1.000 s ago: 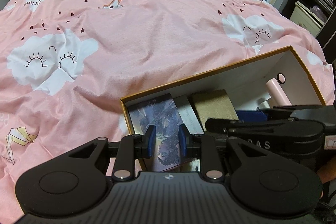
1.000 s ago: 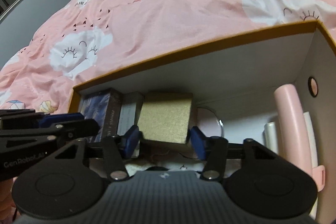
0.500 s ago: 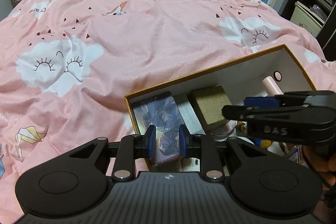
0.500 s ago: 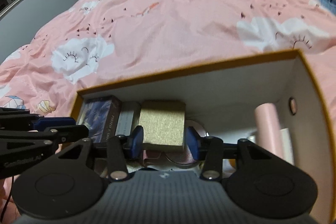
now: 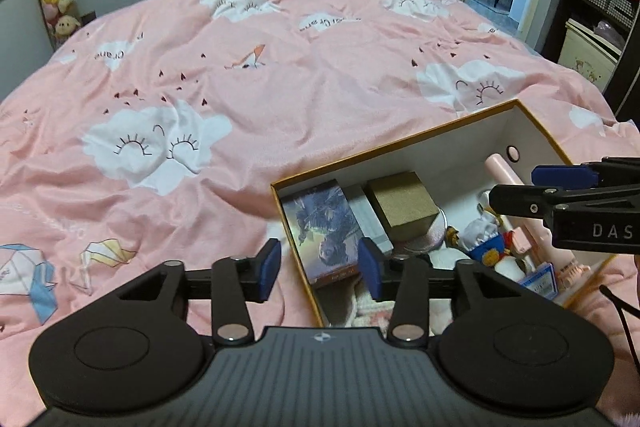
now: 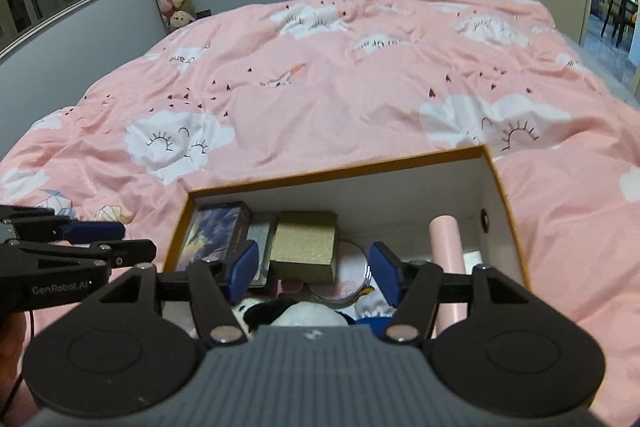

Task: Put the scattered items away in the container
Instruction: 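Withdraw both open tools upward away from the filled box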

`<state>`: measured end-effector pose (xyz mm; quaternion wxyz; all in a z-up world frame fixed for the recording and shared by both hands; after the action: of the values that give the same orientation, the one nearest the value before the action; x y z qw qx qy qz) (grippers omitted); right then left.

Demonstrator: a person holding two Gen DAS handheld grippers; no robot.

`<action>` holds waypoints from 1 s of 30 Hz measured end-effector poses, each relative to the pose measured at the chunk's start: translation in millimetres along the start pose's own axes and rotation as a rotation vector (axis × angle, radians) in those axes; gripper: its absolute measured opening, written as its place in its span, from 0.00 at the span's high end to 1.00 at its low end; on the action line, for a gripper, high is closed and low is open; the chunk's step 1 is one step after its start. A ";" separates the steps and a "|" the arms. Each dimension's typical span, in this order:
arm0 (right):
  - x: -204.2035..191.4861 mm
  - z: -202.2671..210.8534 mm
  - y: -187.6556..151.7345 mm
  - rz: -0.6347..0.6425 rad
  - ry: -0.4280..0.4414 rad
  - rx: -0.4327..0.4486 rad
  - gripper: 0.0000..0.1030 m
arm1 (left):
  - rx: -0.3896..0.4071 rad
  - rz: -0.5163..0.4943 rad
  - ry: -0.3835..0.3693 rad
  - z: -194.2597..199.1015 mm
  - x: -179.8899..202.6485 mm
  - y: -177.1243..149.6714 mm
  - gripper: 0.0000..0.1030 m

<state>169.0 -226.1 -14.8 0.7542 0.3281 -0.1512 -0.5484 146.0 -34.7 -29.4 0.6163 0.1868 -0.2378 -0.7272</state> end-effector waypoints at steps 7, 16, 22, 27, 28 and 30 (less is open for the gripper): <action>-15.2 25.8 -21.7 0.049 -0.001 0.002 0.30 | 0.032 -0.007 -0.001 28.8 8.0 -21.7 0.30; -17.0 32.8 -50.1 0.051 -0.090 -0.042 0.30 | 0.029 0.024 0.038 39.3 10.2 -49.5 0.14; -26.9 25.8 -66.8 0.081 -0.113 -0.084 0.29 | -0.031 0.062 0.055 30.5 8.0 -65.1 0.14; -34.4 19.5 -75.8 0.138 -0.157 -0.085 0.28 | -0.066 0.081 0.064 22.1 6.8 -72.7 0.14; -34.2 17.8 -76.4 0.138 -0.159 -0.090 0.28 | -0.069 0.084 0.064 20.4 6.5 -74.2 0.14; -32.7 14.0 -77.6 0.130 -0.157 -0.102 0.28 | -0.078 0.088 0.064 17.0 5.8 -76.0 0.14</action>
<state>92.8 -214.6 -51.4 0.7896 0.2349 -0.2026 -0.5294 74.0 -28.8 -59.2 0.6619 0.1748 -0.1974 -0.7017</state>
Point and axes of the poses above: each gripper's, at about its wrist camera, not at the fingertips, and z roughly against the way its jaws point, x to its right, y to its top, the point moved 4 cm from there along -z, roughly the way its jaws point, and after that the axes turned 4 degrees about -x, right-handed, at the moved point
